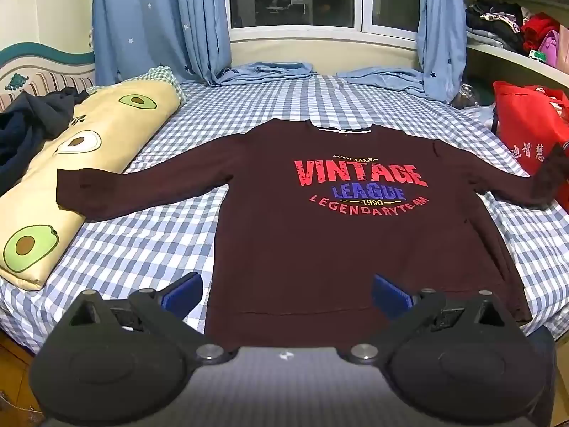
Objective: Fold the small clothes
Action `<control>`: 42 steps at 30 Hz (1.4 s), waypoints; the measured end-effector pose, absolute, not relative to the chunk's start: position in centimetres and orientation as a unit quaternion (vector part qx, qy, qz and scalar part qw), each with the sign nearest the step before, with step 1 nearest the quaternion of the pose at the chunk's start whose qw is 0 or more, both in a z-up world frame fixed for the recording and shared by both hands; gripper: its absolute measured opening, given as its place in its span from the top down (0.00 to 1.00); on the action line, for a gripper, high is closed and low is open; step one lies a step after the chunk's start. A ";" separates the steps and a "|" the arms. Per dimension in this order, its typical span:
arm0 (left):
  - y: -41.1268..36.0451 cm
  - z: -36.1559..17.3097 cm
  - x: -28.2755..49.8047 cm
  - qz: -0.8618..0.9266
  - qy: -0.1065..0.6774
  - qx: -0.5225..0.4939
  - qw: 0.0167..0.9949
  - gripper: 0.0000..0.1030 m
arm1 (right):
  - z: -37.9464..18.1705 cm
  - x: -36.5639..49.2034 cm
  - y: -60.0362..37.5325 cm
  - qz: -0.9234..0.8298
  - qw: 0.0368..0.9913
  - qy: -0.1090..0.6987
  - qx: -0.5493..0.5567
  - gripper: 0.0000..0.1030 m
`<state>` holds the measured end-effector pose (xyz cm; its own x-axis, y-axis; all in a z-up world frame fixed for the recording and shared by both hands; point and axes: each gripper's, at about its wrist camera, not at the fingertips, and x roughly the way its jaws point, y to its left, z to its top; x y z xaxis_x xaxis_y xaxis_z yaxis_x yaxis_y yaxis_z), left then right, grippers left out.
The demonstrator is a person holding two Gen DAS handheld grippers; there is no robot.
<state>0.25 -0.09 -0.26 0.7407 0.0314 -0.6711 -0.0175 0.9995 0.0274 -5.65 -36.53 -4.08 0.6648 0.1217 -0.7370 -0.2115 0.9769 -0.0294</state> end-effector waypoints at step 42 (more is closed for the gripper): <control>-1.0 -1.4 2.7 -0.007 0.374 0.019 0.927 0.01 | -5.0 -2.9 -37.0 0.083 0.906 0.411 -0.053 0.01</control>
<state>2.74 -0.97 -1.37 0.7206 0.0008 -0.6933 0.0272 0.9992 0.0294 -2.90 -37.00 -5.04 0.6477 0.1075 -0.7543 -0.1944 0.9806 -0.0271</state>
